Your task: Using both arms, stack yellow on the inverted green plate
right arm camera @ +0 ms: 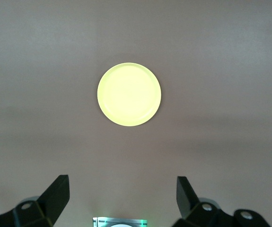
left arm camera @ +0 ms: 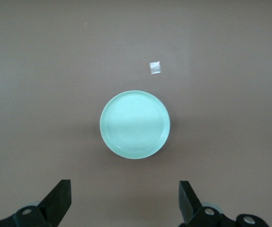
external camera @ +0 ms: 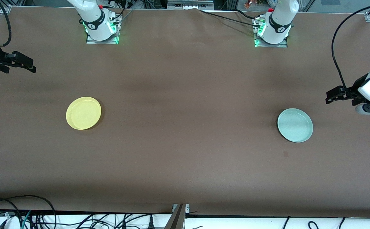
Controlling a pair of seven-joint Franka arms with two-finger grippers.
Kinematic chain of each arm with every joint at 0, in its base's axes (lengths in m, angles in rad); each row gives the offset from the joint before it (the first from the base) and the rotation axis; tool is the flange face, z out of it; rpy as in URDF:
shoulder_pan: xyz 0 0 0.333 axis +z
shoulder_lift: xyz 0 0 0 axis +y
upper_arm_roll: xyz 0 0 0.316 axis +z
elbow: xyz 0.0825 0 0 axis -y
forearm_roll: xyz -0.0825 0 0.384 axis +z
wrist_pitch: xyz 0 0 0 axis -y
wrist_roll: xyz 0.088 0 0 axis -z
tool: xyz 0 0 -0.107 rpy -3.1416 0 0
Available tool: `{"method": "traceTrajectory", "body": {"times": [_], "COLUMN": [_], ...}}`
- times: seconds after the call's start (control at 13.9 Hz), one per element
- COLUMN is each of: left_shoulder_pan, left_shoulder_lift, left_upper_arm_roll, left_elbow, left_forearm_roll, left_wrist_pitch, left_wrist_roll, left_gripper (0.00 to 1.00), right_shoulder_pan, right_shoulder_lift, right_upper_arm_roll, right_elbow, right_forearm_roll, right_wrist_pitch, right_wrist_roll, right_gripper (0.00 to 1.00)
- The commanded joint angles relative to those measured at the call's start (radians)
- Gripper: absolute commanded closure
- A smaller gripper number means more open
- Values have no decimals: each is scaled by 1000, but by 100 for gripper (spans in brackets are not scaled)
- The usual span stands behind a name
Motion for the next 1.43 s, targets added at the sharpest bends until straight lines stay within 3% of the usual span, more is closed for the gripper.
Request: {"method": "traceTrajectory", "body": {"times": [0.0, 0.5, 1.08, 1.36], "left_shoulder_pan": [29, 124, 157, 167], "left_shoulder_lift": [46, 93, 319, 379], "left_upper_arm_roll": [-5, -5, -5, -5], "left_elbow": [-80, -439, -410, -344], "left_forearm_roll": [53, 113, 107, 104], "left_wrist_pitch": [61, 514, 700, 687], "left_wrist_roll": [13, 15, 15, 21], "left_gripper": [0, 0, 0, 0], "right_shoulder_pan": [-5, -5, -5, -5], "right_shoulder_lift": [1, 1, 3, 3], "right_upper_arm_roll": [7, 7, 7, 7], "right_elbow": [14, 14, 14, 14], "right_forearm_roll": [-9, -11, -12, -12], "right_wrist_pitch": [-15, -13, -8, -8], "right_wrist_roll": [12, 10, 10, 10], "right_gripper": [0, 0, 0, 0]}}
